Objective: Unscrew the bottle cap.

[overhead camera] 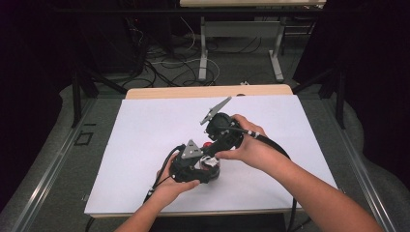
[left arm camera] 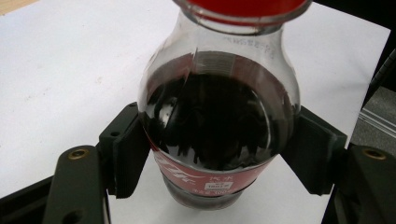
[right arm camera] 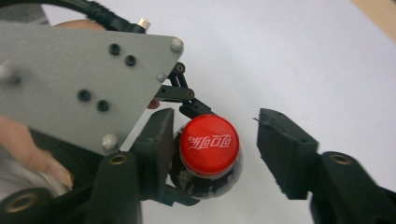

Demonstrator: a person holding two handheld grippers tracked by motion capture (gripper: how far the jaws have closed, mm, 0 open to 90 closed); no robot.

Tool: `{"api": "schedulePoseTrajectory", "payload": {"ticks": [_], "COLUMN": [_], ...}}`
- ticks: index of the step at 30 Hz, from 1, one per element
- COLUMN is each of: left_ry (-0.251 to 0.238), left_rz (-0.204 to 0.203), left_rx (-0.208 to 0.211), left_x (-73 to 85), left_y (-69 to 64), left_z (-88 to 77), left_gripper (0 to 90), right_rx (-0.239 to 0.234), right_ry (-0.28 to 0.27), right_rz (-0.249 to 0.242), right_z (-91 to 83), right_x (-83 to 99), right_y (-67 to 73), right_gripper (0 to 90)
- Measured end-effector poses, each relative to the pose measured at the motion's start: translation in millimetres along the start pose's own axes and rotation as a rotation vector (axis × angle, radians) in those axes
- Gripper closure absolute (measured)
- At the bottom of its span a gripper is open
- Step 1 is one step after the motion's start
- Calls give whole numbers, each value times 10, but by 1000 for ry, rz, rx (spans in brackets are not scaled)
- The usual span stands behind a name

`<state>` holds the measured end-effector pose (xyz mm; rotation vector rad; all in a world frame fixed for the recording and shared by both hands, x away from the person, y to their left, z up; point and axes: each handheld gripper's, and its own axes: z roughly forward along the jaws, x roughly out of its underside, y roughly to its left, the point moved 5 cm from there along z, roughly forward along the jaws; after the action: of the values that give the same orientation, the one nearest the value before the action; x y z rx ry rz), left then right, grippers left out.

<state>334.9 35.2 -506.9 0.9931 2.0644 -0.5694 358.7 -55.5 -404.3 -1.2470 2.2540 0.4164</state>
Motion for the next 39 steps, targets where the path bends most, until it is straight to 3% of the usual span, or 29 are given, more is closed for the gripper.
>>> {"api": "schedulePoseTrajectory", "payload": {"ticks": [4,5,6,8,13,18,19,20,21,23,25,27,29,31,33,35,37,39], "left_ry": [0,0,3,3,0,-8,-5,-7,-7,3,-1,-2,-2,-5,2,-5,4,8], "left_rz": [-3,-1,4,4,1,20,25,22,17,24,36,37,44,35,37,24,16,16], "left_rx": [1,2,2,1,0,-4,-3,-2,3,8,11,24,19,23,19,20,20,14], "left_x": [-2,-2,0,0,-4,-17,-17,-17,-16,-8,-8,-9,-12,-16,-12,-11,-2,1], "left_y": [-3,-5,-5,-4,-1,11,8,1,-7,-18,-35,-58,-56,-57,-49,-46,-41,-32], "left_z": [-3,-2,-4,-2,-8,-24,-24,-20,-16,-13,3,11,10,7,2,8,5,5], "left_gripper": [303,303,302,303,303,303,303,303,303,304,303,303,303,303,303,303,303,303], "right_rx": [23,33,32,36,25,-52,-90,-142,-142,-215,-262,-322,-354,-356,-311,-264,-214,-203], "right_ry": [10,-11,27,20,26,16,14,30,30,27,31,34,26,24,24,12,19,3], "right_rz": [100,123,131,157,136,-58,-108,-187,-187,-263,-383,-469,-525,-580,-567,-505,-408,-315], "right_z": [32,63,50,67,59,48,51,48,48,53,59,57,53,45,52,41,10,-27], "right_x": [-4,-6,0,-9,-26,-44,-49,-49,-49,-44,-33,-23,-15,-14,-12,-21,-25,-32], "right_y": [9,4,5,11,28,1,-13,-46,-46,-85,-119,-135,-132,-134,-141,-147,-147,-121], "right_gripper": [514,515,530,560,609,613,613,614,614,614,613,612,611,591,472,408,382,382]}}
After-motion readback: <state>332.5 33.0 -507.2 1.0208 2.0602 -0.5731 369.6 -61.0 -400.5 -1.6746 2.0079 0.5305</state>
